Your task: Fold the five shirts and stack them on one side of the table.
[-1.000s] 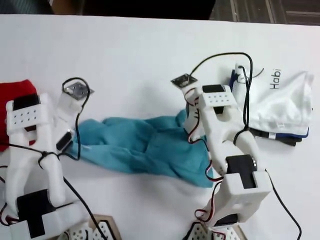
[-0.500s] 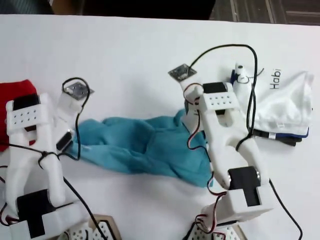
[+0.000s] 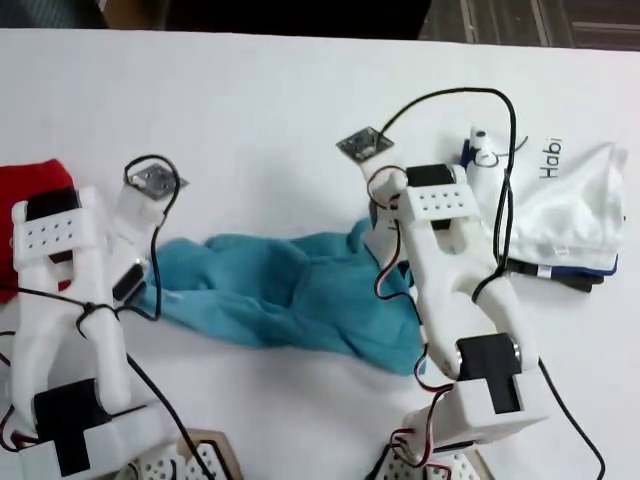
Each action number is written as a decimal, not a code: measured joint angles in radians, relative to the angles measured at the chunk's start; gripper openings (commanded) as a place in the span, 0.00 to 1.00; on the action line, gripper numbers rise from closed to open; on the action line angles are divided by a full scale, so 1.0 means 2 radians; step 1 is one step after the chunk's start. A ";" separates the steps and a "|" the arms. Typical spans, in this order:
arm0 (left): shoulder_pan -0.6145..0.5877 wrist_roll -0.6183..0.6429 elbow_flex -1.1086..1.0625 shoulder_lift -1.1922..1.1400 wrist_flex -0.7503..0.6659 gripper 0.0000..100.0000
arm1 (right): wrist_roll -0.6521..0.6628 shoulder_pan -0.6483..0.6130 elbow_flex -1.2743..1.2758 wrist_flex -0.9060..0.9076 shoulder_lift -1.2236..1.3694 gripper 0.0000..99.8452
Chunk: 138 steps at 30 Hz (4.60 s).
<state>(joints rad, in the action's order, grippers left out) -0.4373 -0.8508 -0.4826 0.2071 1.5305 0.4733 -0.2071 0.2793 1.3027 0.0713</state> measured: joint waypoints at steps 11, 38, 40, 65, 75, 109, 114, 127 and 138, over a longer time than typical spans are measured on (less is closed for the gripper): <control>0.000 0.000 0.000 0.000 0.000 0.03 | 0.000 0.000 0.000 0.019 0.000 0.25; 0.000 0.000 0.000 0.000 0.000 0.03 | 0.000 -0.005 0.038 -0.036 0.015 0.03; 0.000 0.000 0.000 0.000 0.000 0.03 | 0.000 -0.005 0.038 -0.036 -0.004 0.03; 0.000 0.000 0.000 0.000 0.000 0.03 | 0.000 -0.008 0.044 0.014 -0.062 0.14; 0.000 0.000 0.000 0.000 0.000 0.03 | 0.000 -0.008 0.044 0.012 -0.020 0.15; 0.013 0.000 0.000 0.000 0.000 0.03 | 0.000 -0.017 0.074 -0.023 -0.091 0.09; 0.012 0.000 0.000 0.000 0.000 0.03 | 0.000 -0.016 0.077 -0.031 -0.035 0.18; 0.012 0.000 0.000 0.000 -0.001 0.03 | 0.000 -0.016 0.077 -0.058 0.012 0.01; 0.012 0.000 0.000 0.000 -0.001 0.03 | 0.000 -0.015 0.078 -0.061 -0.008 0.02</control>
<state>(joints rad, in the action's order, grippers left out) -0.4127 -0.8508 -0.4826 0.2071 1.5290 0.4733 -0.2363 0.4358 1.1799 0.0545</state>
